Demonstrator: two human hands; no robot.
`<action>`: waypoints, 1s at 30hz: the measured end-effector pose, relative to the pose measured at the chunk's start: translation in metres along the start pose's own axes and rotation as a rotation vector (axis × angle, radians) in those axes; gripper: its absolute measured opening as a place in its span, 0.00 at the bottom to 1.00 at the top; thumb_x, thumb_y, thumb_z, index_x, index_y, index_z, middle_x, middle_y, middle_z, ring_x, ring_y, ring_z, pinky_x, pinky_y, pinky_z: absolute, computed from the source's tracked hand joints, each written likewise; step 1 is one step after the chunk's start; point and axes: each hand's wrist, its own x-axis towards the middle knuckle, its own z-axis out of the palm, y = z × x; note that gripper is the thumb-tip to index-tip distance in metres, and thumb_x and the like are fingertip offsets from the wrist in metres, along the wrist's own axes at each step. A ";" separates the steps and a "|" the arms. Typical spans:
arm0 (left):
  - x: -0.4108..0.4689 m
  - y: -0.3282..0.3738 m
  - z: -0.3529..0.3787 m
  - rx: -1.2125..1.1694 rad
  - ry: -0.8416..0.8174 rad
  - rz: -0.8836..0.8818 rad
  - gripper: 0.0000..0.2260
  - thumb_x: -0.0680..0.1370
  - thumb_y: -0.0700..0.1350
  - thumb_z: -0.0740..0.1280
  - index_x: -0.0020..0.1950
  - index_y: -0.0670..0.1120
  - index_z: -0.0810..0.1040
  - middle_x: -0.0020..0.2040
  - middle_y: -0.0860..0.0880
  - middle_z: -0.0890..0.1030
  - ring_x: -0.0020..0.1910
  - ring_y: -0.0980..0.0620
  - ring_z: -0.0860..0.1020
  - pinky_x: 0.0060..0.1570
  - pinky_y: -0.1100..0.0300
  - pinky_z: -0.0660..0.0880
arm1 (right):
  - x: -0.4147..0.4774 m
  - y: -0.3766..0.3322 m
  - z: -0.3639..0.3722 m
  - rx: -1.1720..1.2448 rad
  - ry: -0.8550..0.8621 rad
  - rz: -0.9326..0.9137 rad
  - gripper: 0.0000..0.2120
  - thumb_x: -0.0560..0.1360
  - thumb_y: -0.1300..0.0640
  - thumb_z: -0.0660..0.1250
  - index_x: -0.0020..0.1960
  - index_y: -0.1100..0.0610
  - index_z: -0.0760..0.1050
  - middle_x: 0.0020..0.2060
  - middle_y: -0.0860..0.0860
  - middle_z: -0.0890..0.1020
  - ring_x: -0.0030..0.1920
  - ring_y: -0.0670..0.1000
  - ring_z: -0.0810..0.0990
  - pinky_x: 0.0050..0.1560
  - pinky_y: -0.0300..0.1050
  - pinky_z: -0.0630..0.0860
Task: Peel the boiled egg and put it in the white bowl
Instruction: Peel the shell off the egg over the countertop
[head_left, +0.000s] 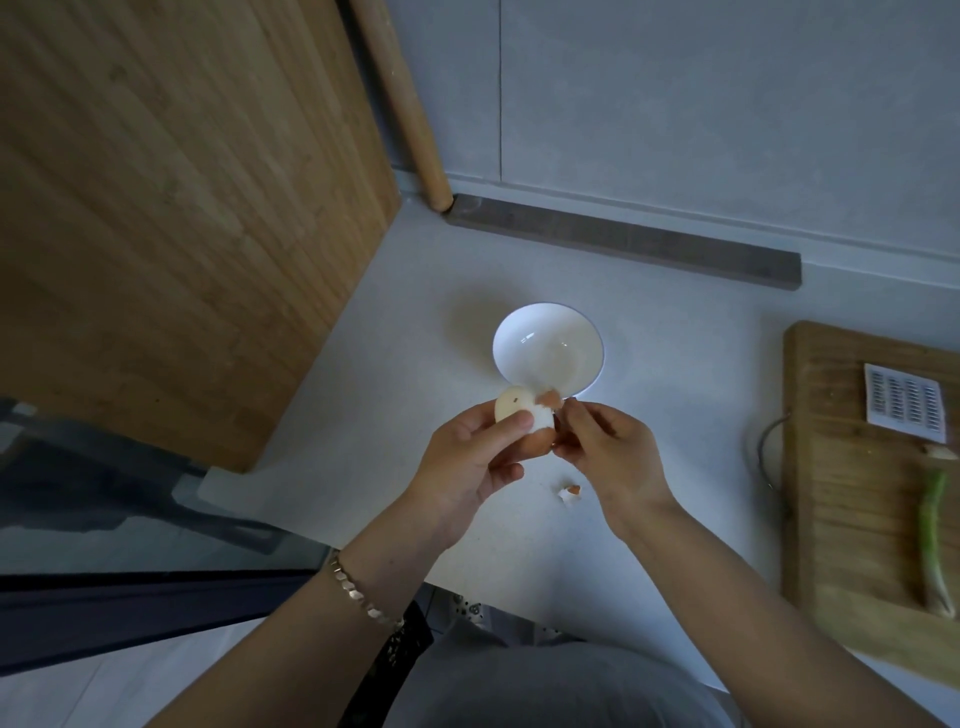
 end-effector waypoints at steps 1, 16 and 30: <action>0.000 0.000 0.000 -0.021 -0.008 -0.006 0.07 0.73 0.44 0.69 0.50 0.48 0.81 0.39 0.50 0.85 0.38 0.54 0.82 0.31 0.66 0.75 | 0.001 0.000 -0.001 0.017 0.021 0.021 0.11 0.75 0.57 0.64 0.36 0.55 0.80 0.27 0.46 0.83 0.29 0.42 0.82 0.32 0.30 0.78; 0.008 -0.003 -0.006 -0.056 -0.011 -0.024 0.16 0.72 0.46 0.70 0.59 0.43 0.76 0.44 0.46 0.84 0.45 0.47 0.83 0.34 0.63 0.77 | -0.002 -0.006 -0.001 -0.167 -0.145 -0.173 0.11 0.72 0.58 0.68 0.54 0.55 0.79 0.38 0.45 0.82 0.31 0.35 0.78 0.36 0.24 0.74; 0.009 -0.003 -0.003 -0.042 0.014 -0.065 0.11 0.72 0.42 0.70 0.53 0.43 0.77 0.39 0.46 0.85 0.42 0.49 0.84 0.32 0.64 0.77 | 0.002 0.009 0.003 -0.138 0.026 -0.178 0.14 0.76 0.52 0.62 0.36 0.55 0.80 0.24 0.44 0.81 0.27 0.39 0.79 0.30 0.26 0.73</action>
